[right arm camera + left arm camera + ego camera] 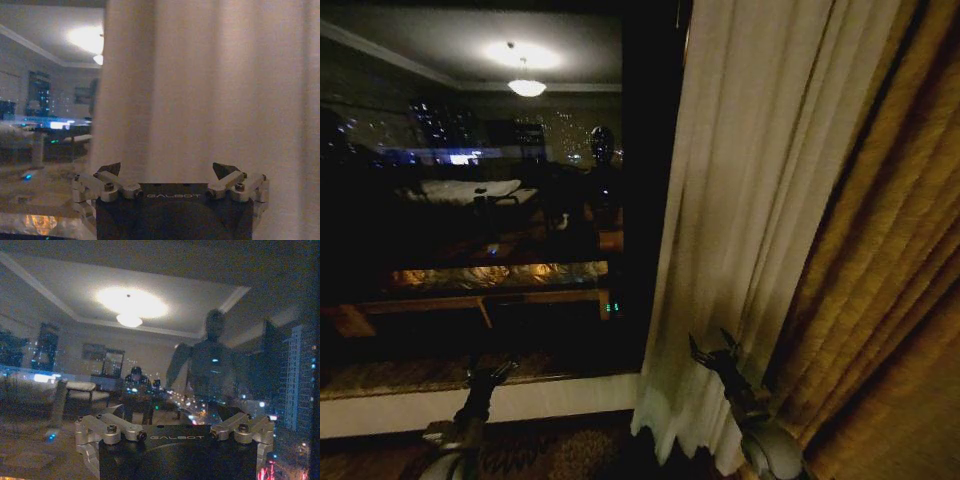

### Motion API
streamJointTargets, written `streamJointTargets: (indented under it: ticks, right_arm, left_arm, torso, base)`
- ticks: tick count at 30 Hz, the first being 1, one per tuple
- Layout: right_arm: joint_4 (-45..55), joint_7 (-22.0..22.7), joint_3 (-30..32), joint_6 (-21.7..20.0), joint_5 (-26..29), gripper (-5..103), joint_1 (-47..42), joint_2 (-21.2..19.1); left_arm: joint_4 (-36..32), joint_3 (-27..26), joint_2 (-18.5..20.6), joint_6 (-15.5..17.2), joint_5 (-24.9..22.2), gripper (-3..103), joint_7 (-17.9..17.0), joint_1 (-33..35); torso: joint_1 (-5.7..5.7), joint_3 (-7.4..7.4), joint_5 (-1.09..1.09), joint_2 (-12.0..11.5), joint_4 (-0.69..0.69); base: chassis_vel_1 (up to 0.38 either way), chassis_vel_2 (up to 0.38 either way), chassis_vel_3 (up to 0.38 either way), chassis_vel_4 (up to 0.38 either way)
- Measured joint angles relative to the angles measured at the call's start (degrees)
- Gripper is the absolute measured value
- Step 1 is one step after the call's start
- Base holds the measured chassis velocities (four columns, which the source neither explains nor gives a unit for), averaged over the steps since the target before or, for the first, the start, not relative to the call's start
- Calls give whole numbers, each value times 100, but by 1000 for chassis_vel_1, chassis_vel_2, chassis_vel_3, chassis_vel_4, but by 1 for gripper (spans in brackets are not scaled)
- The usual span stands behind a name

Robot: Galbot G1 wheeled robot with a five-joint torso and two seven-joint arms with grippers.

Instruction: Open the curtains by pulling them apart, changing their state from closed to fully open.

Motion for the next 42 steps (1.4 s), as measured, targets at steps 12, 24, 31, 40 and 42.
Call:
streamJointTargets:
  ticks: [12,24,31,40,42]
  right_arm:
    - [-4,3,-2,2,-1,100,4,1]
    - [-6,6,-2,5,-1,100,5,1]
    - [-6,6,-2,8,-1,100,5,1]
    - [-6,6,-2,9,-1,100,5,1]
    - [-6,6,-2,10,-1,100,5,1]
  left_arm:
    - [0,0,0,0,0,100,0,0]
    - [0,-1,0,0,0,100,0,0]
    - [0,-1,0,0,0,100,0,0]
    - [0,0,0,0,0,100,0,0]
    - [0,-1,0,0,0,100,0,0]
  torso:
    - [0,0,-2,0,0]
    - [0,0,-1,0,0]
    - [-1,-1,-1,0,0]
    - [0,0,-2,0,0]
    - [0,0,0,0,0]
  base:
    - [268,271,-274,-263]
    - [358,362,-354,-355]
    - [351,361,-353,-360]
    - [343,360,-352,-351]
    - [343,356,-353,-352]
